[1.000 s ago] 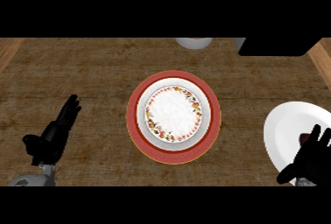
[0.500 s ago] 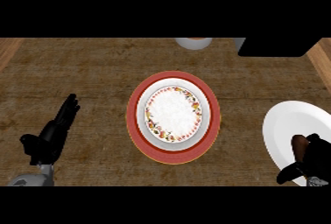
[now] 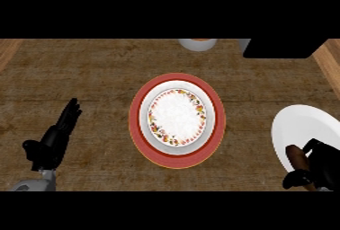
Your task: Pick the sweet potato from the plate and place it in the plate
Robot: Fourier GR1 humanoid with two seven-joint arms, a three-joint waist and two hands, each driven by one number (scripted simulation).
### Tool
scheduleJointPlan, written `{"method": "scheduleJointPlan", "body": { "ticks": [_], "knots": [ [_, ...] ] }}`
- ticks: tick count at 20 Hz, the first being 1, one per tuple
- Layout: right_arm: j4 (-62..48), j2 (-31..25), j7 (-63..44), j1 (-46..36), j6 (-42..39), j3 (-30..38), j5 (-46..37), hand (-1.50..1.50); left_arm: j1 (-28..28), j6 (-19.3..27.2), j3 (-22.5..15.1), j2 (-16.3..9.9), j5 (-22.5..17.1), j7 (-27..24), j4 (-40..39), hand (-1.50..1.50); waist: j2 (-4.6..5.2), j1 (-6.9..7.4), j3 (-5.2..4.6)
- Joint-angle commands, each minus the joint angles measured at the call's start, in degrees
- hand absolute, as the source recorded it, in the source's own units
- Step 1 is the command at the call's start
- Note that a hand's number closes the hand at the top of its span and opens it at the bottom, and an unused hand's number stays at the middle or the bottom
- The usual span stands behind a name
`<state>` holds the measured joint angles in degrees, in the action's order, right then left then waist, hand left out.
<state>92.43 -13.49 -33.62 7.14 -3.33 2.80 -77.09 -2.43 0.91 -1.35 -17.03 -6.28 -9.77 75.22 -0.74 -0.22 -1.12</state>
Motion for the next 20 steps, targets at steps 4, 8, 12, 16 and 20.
{"method": "scheduleJointPlan", "body": {
  "ticks": [4, 8, 12, 16, 20],
  "knots": [
    [11.2, 2.7, 18.6, 13.5, 3.5, -2.6, 17.3, 1.50, 0.0, 1.3, 0.5, 0.5, 0.5, 0.3, -0.3, 0.00, 0.14, -2.25, 1.18],
    [21.0, 2.9, 22.6, 19.7, 5.9, -4.8, 18.8, 1.50, 0.5, 1.0, 0.3, 1.1, 0.7, 0.5, 0.6, 0.00, 0.47, -0.97, 1.12],
    [36.1, 2.7, 20.5, 26.5, 2.5, -7.5, 18.0, 1.50, -0.3, 0.3, 0.9, 0.1, -0.1, 4.5, 4.1, 0.00, 0.46, -0.61, 1.10],
    [47.7, 3.1, 20.1, 31.5, 1.8, -8.7, 17.7, 1.50, 0.8, -0.2, 1.2, -0.1, 0.7, 3.0, 3.3, 0.00, 0.45, -0.53, 1.09],
    [54.4, 3.8, 19.7, 29.0, 3.2, -8.0, 18.0, 1.50, -1.5, -0.6, 1.9, 0.1, 0.3, 3.8, 1.6, 0.00, 0.43, -0.87, 1.08]
  ]
}}
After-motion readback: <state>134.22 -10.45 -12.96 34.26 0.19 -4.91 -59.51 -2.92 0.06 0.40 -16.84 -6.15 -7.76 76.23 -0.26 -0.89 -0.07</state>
